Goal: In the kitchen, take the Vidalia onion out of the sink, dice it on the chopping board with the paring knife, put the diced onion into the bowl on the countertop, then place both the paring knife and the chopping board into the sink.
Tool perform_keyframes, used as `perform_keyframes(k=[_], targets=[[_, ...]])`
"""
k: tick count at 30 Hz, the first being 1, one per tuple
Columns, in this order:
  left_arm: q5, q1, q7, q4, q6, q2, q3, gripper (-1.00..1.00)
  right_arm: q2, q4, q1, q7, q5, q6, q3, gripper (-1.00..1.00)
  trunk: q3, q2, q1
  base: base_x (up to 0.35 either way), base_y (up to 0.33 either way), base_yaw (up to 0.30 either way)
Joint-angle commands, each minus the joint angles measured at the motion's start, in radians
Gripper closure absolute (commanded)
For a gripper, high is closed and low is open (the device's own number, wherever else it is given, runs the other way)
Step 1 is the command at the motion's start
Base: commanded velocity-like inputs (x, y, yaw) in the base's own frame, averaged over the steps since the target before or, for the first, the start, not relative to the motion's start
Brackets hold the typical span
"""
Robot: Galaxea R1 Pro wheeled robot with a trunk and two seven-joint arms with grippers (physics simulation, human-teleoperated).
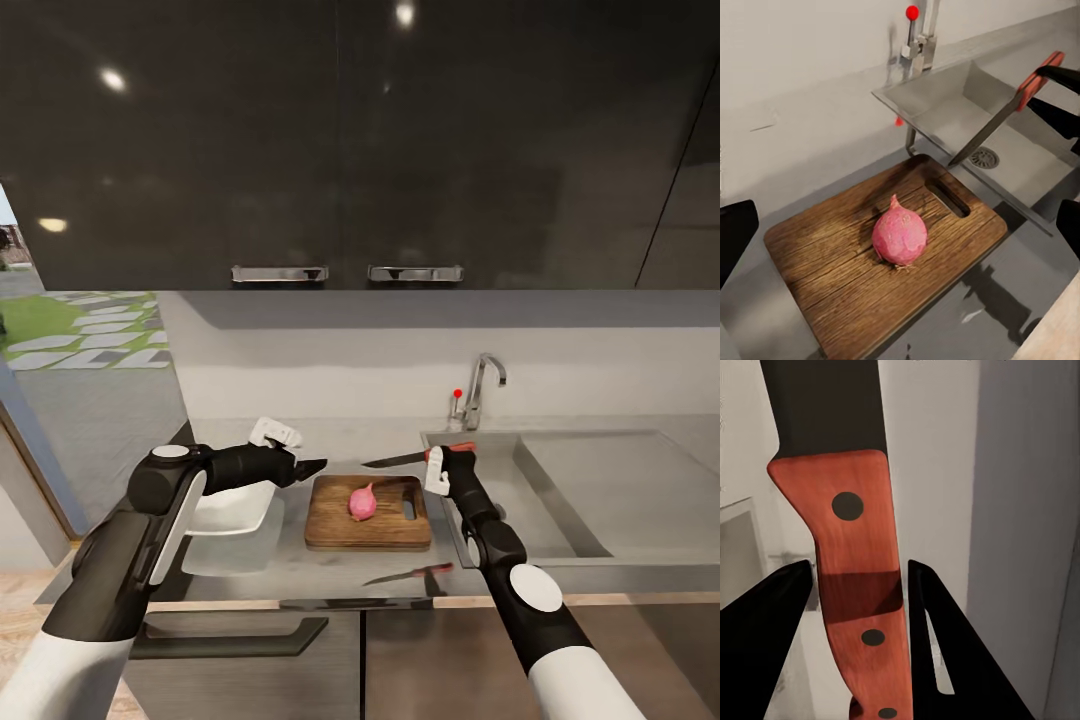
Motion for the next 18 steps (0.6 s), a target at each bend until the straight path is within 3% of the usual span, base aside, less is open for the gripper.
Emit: perform_keyframes(k=[1,8,18], targets=[[0.002,-0.001,-0.001,-0.001,0.006,0.001,0.0,-1.0,0.005,0.0,-0.001,-0.004,0.01,-0.002,0.005,1.0,-0.002,-0.002,0.001,0.0,0.0,0.0],[0.002,-0.001,-0.001,-0.001,0.006,0.001,0.0,-1.0,0.014,0.0,-0.001,-0.003,0.008,-0.002,0.057,1.0,-0.002,-0.002,0.001,0.0,0.0,0.0],[0.002,-0.001,-0.001,-0.001,0.006,0.0,0.0,-1.0,0.015,0.024,-0.001,-0.003,0.005,0.0,0.066,1.0,-0.002,-0.002,0.001,0.0,0.0,0.0]])
